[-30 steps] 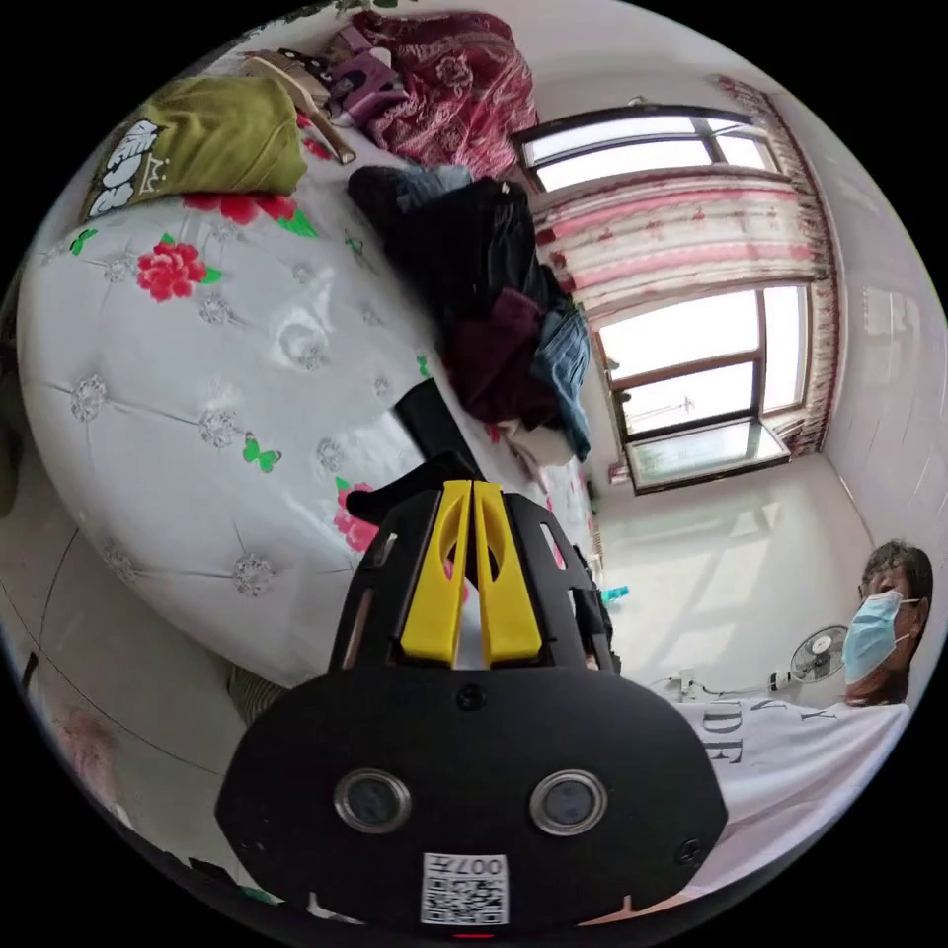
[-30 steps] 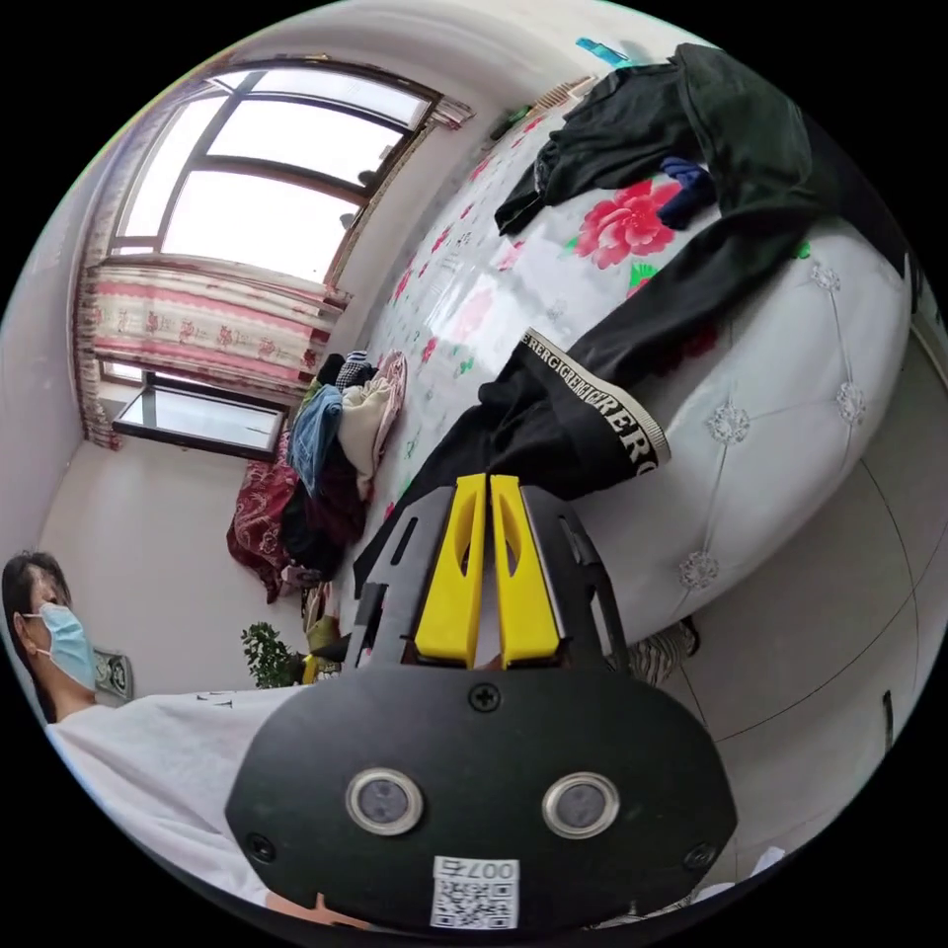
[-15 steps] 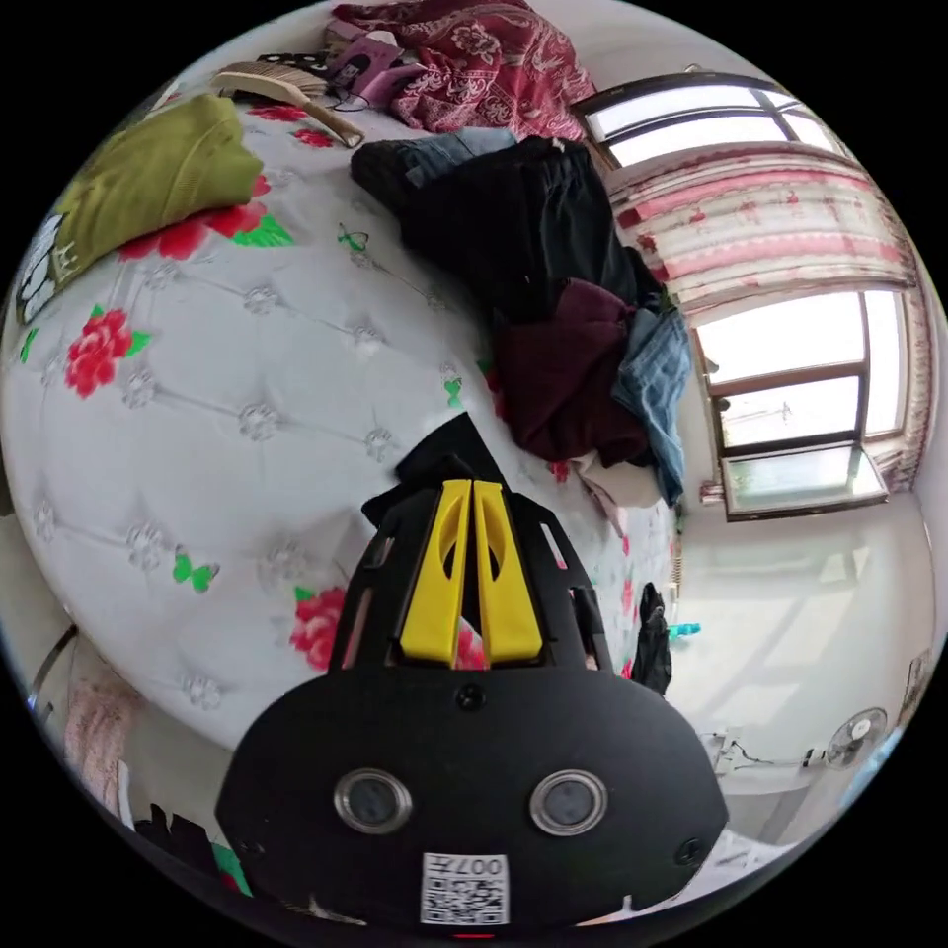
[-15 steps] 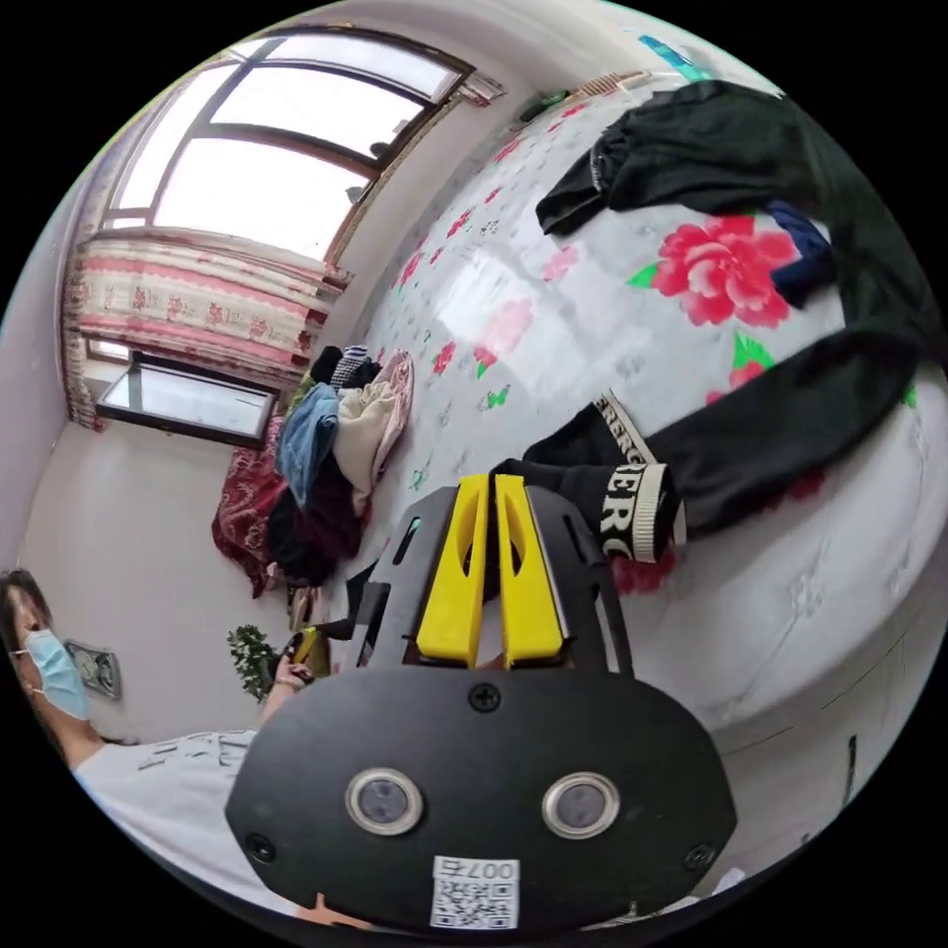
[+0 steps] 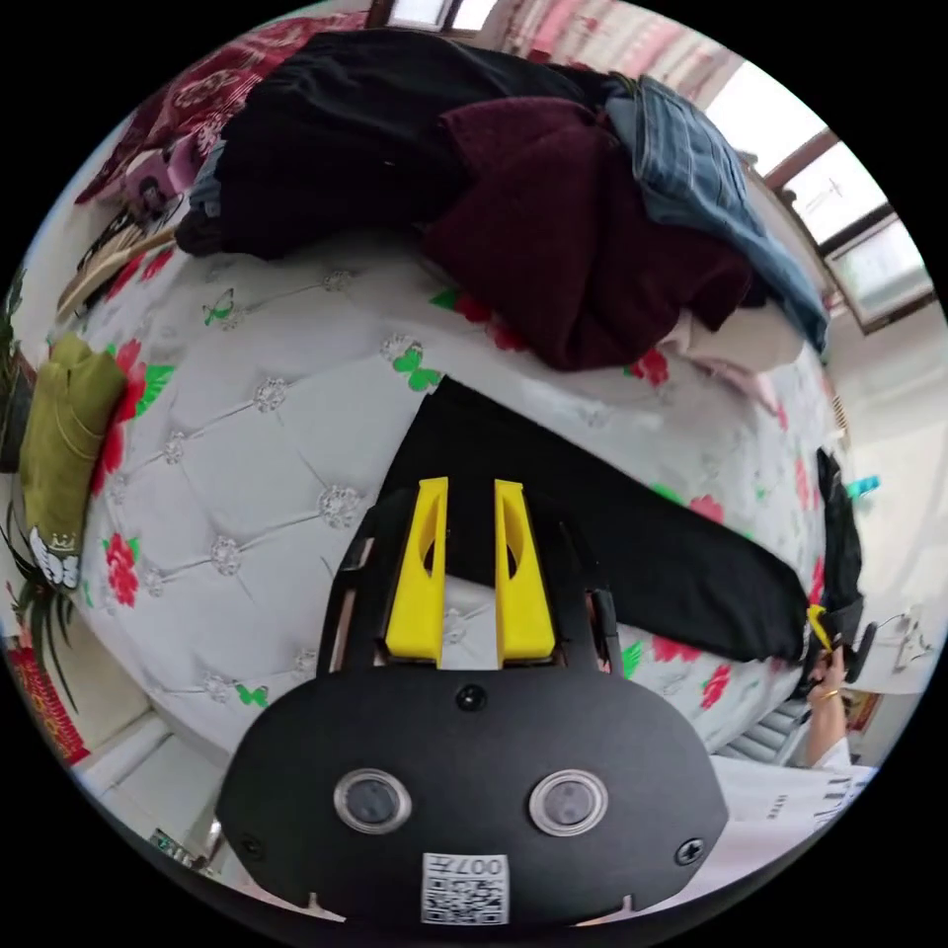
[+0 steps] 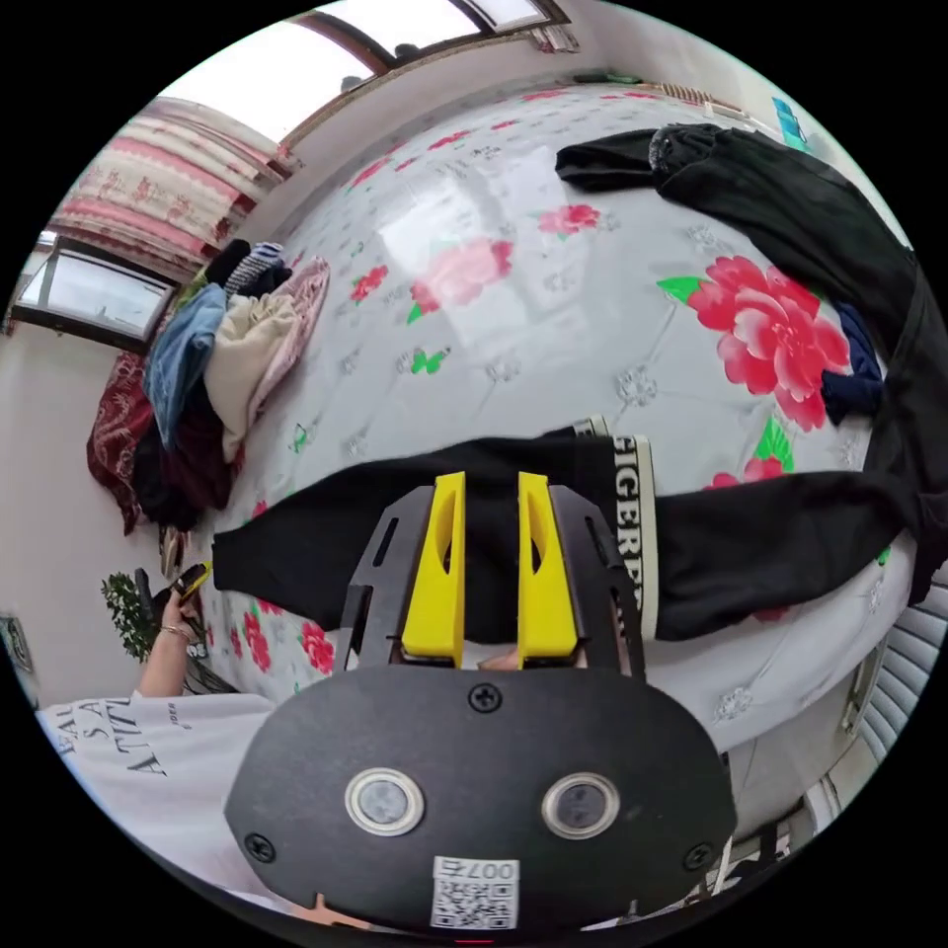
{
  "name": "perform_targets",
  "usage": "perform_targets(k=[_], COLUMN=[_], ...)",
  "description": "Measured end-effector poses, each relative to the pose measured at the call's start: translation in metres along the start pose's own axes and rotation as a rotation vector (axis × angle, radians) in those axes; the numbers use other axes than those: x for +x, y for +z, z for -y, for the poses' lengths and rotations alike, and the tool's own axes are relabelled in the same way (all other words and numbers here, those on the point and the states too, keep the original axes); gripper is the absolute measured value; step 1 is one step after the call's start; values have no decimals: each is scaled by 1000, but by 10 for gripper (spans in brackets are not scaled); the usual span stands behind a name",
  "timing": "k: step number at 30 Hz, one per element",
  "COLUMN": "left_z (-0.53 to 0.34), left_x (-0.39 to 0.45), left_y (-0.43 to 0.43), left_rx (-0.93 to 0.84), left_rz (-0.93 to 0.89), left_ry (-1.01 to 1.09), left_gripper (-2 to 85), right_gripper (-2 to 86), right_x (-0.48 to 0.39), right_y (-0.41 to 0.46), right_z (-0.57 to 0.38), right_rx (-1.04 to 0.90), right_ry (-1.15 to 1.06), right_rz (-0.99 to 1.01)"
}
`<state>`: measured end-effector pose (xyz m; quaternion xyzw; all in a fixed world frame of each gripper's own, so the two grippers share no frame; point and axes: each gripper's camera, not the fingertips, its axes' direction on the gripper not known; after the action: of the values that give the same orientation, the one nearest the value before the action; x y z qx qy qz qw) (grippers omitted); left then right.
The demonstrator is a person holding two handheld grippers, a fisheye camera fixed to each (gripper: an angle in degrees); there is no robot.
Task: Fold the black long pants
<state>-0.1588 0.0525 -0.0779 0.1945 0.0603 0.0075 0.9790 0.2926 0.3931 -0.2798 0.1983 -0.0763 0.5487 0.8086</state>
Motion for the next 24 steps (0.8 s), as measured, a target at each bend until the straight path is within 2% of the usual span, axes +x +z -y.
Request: perform_targets(k=[4,6,13,18,24], left_z=[-16,-19,-32,-38,-43], left_x=[3,11,18,16,11], left_y=[38,53,91,110,130], left_rx=[-31,-37,-28,-26,-30], left_rz=[58,92,119,127,143], left_ry=[2,25,53,65,82], left_gripper=[73,70,59,57,57], right_gripper=[51,54,76,77,14], right_x=[10,12,47,67,62], right_y=[16,3,-29,6,24], right_z=[-23,-31,-78,-80,-54], right_rx=[-67,-22,158,49,-58], right_ry=[20,40,312,378,302], right_rz=[-72,-69,-48,45,-170])
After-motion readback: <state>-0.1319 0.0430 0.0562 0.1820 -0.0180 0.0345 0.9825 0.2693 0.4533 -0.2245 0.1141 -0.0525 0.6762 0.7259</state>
